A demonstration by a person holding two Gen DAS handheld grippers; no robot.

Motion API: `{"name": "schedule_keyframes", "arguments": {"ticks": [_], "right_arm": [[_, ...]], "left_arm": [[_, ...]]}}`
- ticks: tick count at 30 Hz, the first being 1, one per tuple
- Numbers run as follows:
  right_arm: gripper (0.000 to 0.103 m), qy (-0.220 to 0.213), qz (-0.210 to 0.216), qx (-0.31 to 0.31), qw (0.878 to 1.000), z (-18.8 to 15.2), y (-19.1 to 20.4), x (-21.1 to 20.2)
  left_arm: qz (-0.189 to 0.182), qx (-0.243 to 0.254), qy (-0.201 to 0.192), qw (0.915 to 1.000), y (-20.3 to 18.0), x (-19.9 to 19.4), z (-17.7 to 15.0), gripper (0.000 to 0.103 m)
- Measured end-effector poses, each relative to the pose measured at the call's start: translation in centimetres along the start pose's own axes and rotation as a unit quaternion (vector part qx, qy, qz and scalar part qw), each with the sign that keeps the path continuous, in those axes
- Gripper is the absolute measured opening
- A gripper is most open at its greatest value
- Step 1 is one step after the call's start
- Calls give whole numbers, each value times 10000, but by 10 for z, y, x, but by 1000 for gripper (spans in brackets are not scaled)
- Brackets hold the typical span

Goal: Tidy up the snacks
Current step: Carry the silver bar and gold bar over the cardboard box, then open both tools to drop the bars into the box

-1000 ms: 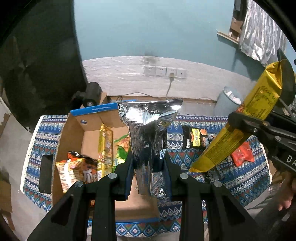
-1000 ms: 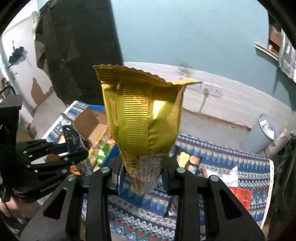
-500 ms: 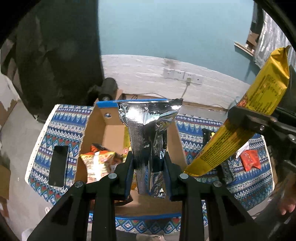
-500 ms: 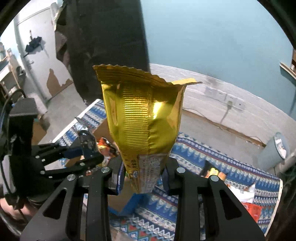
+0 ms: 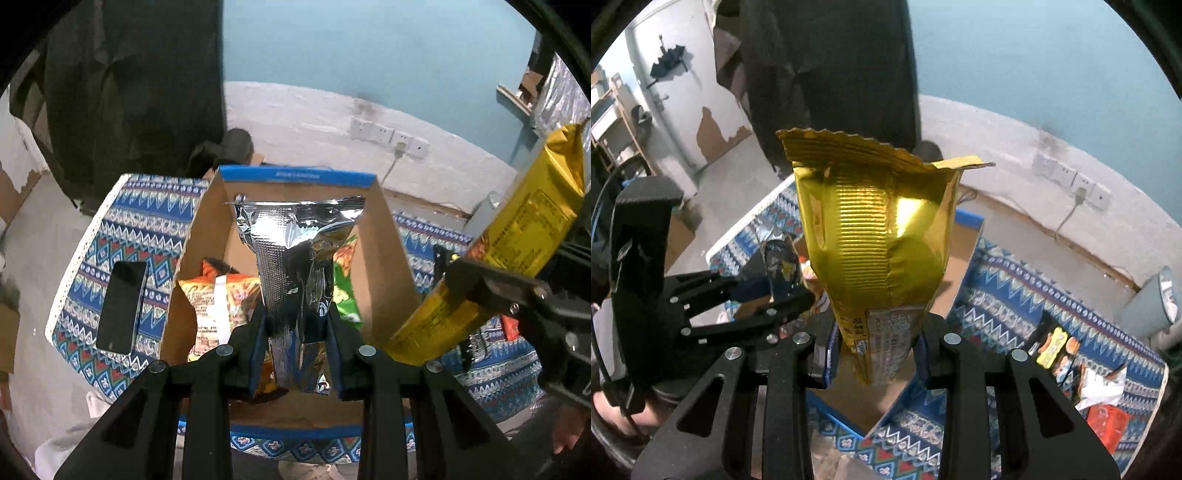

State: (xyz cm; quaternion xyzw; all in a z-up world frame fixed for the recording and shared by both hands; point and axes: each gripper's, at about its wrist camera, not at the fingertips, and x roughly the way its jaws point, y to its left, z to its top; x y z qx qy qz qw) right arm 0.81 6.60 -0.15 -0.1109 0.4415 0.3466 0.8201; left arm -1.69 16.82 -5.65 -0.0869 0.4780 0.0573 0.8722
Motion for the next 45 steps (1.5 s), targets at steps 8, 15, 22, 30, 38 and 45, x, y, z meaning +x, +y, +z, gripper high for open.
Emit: {"name": "schedule_keyframes", "arguments": {"ticks": [8, 15, 22, 30, 38, 45], "right_arm": [[31, 495, 133, 201, 9985, -4, -5, 35], [51, 591, -28, 332, 9977, 1, -13, 50], [74, 351, -217, 480, 9980, 1, -28, 39], [74, 293, -364, 723, 9963, -7, -49, 28], [74, 182, -558, 929, 9939, -21, -77, 7], [74, 142, -712, 1283, 9891, -41, -114, -10]], "left_arm": [[99, 0, 296, 9995, 3, 24, -5, 29], [234, -76, 468, 9986, 5, 32, -5, 57], [330, -210, 329, 9987, 6, 27, 1, 66], [262, -40, 193, 9995, -14, 19, 4, 69], [120, 266, 86, 9995, -49, 15, 9, 73], [24, 555, 137, 9984, -82, 17, 8, 73]]}}
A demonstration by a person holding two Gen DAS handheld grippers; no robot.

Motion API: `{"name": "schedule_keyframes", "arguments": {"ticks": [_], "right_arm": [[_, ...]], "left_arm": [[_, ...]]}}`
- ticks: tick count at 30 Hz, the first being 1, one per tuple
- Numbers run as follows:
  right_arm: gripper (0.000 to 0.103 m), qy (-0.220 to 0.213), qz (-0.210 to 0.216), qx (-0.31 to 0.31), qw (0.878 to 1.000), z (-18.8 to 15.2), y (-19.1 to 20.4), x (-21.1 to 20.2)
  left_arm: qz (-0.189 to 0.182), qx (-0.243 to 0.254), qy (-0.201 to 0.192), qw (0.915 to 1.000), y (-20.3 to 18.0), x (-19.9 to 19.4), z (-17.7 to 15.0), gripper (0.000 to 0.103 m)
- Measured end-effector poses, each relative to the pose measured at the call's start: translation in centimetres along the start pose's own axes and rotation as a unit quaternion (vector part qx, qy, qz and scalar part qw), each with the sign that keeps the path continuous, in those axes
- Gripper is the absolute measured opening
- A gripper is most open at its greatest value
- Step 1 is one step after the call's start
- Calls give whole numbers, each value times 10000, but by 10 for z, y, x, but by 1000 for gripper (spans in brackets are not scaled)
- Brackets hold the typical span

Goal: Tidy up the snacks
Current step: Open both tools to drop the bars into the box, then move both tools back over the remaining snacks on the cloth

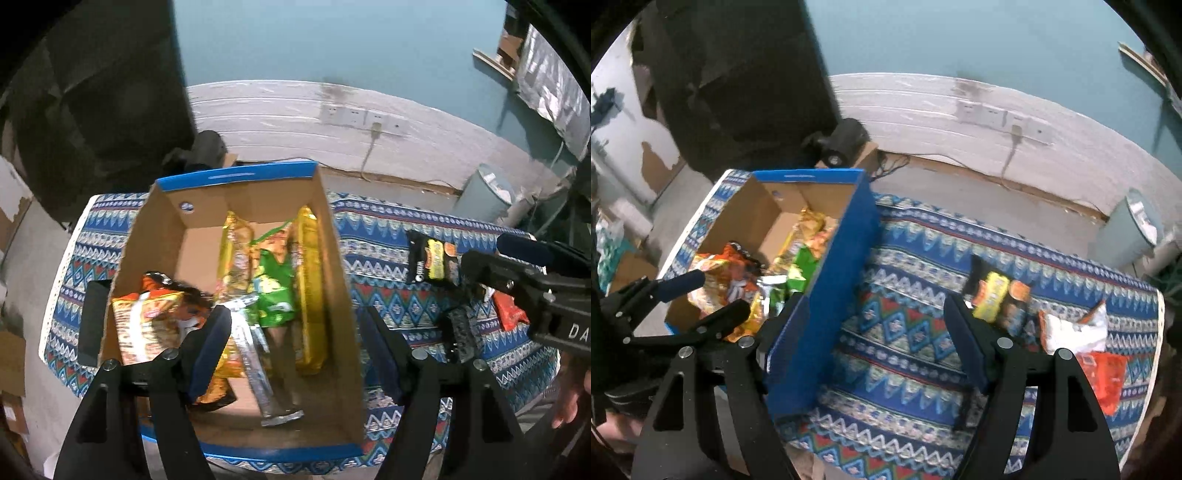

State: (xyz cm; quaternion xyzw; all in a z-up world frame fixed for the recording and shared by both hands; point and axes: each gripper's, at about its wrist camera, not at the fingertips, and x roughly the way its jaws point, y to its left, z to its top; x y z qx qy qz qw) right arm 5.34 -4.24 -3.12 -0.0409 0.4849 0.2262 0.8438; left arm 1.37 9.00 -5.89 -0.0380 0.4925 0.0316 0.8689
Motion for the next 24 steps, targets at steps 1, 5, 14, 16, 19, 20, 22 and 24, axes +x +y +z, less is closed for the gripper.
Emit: {"name": "schedule_keyframes", "arguments": {"ticks": [1, 5, 14, 16, 19, 20, 22, 24], "right_arm": [[74, -11, -28, 59, 10000, -2, -8, -3], [74, -39, -114, 227, 9997, -9, -28, -10], [75, -56, -315, 636, 9975, -29, -84, -24], [75, -56, -370, 727, 9967, -35, -97, -27], [75, -63, -435, 852, 9954, -43, -115, -32], [75, -70, -466, 901, 9948, -46, -121, -34], [75, -68, -507, 958, 9941, -51, -132, -37], [75, -47, -575, 1007, 9932, -56, -143, -38]], "left_arm": [[-23, 39, 12, 10000, -5, 1, 1, 73], [-79, 208, 22, 9998, -26, 1, 4, 73], [-202, 679, 150, 9974, -78, 8, 8, 77], [-246, 747, 197, 9967, -88, 10, 9, 77], [-286, 868, 236, 9955, -103, 13, 9, 77], [-284, 916, 248, 9951, -108, 14, 9, 77], [-286, 1009, 277, 9941, -119, 17, 9, 77], [-301, 1102, 323, 9929, -129, 20, 9, 79]]}}
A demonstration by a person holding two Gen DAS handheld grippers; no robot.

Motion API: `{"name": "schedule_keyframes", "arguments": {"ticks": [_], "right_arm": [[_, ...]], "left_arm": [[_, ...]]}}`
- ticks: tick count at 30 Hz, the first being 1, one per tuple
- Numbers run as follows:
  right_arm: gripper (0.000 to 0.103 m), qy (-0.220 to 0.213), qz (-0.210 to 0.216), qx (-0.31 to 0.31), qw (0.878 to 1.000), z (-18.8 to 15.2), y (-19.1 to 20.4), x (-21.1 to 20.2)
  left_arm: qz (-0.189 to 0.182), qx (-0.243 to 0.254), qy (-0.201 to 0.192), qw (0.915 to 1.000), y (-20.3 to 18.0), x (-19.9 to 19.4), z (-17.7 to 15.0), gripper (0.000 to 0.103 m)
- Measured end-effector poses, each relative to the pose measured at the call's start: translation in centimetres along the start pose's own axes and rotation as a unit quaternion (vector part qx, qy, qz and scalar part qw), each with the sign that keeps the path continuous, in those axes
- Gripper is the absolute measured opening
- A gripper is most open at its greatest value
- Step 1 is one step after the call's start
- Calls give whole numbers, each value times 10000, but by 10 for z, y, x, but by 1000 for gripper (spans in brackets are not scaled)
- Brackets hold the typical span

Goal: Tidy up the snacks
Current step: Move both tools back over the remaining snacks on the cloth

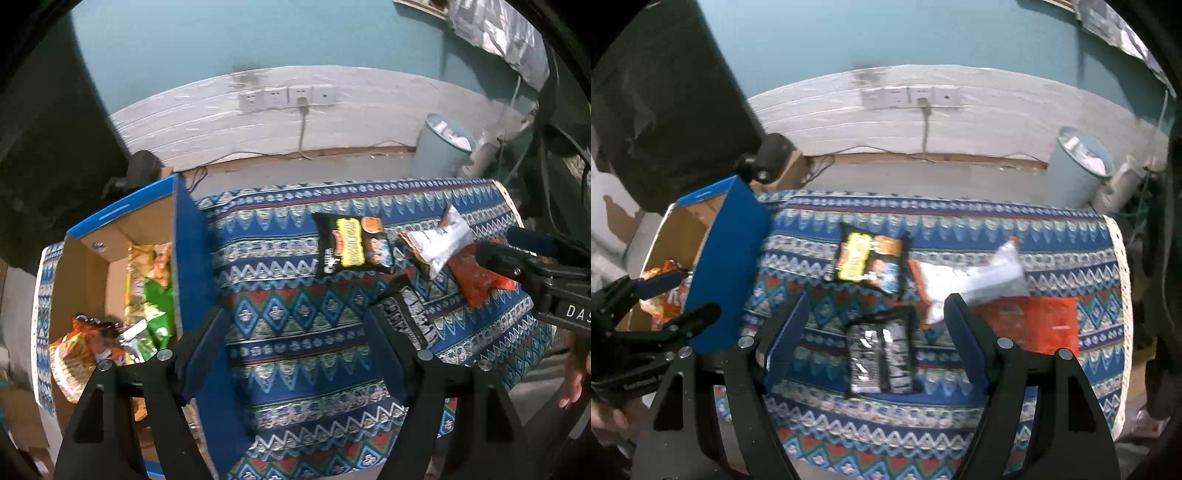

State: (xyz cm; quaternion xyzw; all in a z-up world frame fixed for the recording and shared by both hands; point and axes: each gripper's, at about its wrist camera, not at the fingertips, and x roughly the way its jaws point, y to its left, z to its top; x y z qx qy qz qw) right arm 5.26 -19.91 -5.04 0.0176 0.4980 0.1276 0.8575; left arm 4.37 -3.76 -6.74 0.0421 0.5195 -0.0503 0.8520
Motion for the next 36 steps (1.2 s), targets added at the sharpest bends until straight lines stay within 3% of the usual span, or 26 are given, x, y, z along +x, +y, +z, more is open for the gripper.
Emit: {"name": "schedule_keyframes", "arguments": {"ticks": [11, 24, 30, 36], "right_arm": [[75, 552, -503, -478, 9961, -11, -54, 26], [75, 1382, -87, -787, 9872, 12, -146, 76], [75, 1595, 8, -976, 9824, 17, -172, 104], [75, 1881, 339, -783, 9784, 17, -180, 132]], "left_arm": [[-87, 325, 365, 9988, -44, 35, 18, 80], [1, 496, 518, 9974, -65, 83, 35, 80], [37, 442, 705, 9965, -59, 102, 35, 80], [16, 421, 868, 9953, -57, 112, 32, 80]]}}
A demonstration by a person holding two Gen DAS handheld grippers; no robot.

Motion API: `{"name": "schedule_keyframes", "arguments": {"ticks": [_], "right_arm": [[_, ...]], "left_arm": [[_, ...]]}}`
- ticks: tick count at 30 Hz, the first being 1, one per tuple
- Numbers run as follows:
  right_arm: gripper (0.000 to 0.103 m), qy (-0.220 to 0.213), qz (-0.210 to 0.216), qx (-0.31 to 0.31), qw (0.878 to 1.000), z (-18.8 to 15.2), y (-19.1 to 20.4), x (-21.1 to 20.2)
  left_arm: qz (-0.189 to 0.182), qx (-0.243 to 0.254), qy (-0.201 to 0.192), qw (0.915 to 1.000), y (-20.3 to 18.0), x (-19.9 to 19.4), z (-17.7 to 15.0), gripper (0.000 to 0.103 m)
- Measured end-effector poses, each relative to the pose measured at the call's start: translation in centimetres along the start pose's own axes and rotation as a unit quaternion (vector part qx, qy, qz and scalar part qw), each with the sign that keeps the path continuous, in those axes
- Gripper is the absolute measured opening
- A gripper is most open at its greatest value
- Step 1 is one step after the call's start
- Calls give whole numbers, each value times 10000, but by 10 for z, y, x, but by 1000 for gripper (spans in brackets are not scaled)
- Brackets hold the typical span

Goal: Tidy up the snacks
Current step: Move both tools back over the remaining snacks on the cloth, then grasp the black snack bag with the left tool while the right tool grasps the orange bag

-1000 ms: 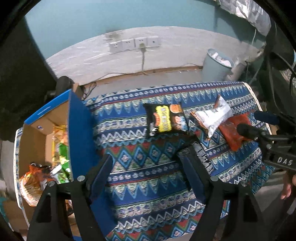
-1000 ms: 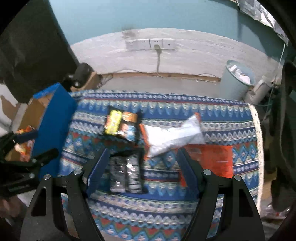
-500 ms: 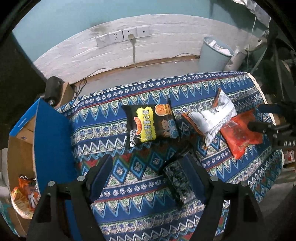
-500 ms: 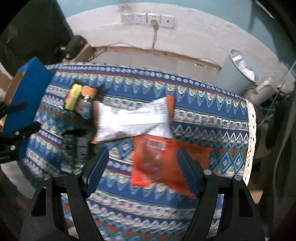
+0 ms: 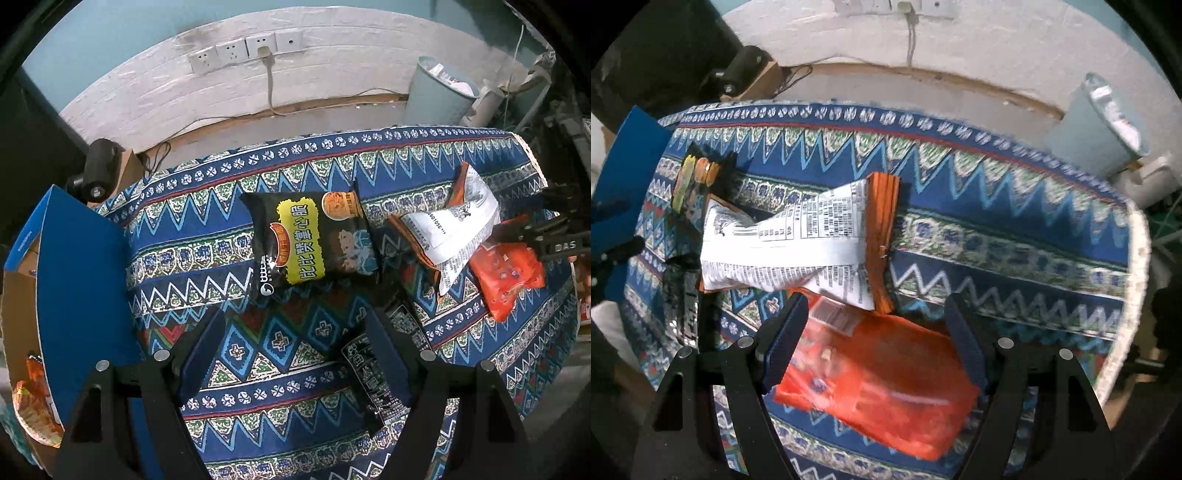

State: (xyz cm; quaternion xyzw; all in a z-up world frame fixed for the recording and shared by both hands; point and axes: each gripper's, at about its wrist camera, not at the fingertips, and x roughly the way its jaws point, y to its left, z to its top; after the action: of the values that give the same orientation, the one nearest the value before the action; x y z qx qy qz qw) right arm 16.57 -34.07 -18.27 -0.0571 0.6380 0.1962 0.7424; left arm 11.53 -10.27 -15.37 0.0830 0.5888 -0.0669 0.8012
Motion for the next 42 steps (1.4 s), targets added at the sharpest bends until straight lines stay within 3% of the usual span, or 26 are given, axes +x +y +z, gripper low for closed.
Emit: {"name": "schedule_keyframes", "arguments": {"ticks": [9, 17, 24, 28, 34, 42], "right_arm": [[75, 509, 114, 213, 9984, -16, -5, 13], [76, 739, 344, 721, 9941, -65, -16, -3], [76, 824, 537, 773, 9921, -104, -2, -7], [76, 805, 406, 580, 9942, -110, 14, -8], [77, 634, 103, -261, 9976, -120, 54, -16], [80, 684, -240, -1211, 9900, -148, 104, 3]], "left_arm": [[-16, 157, 104, 9998, -7, 5, -4, 80], [-198, 67, 155, 9997, -10, -1, -12, 80], [-531, -221, 349, 9977, -14, -1, -21, 81], [-707, -545, 482, 9948, -17, 5, -27, 81], [-961, -911, 766, 9882, -29, 19, -30, 81], [-812, -827, 904, 9891, -57, 37, -26, 83]]}}
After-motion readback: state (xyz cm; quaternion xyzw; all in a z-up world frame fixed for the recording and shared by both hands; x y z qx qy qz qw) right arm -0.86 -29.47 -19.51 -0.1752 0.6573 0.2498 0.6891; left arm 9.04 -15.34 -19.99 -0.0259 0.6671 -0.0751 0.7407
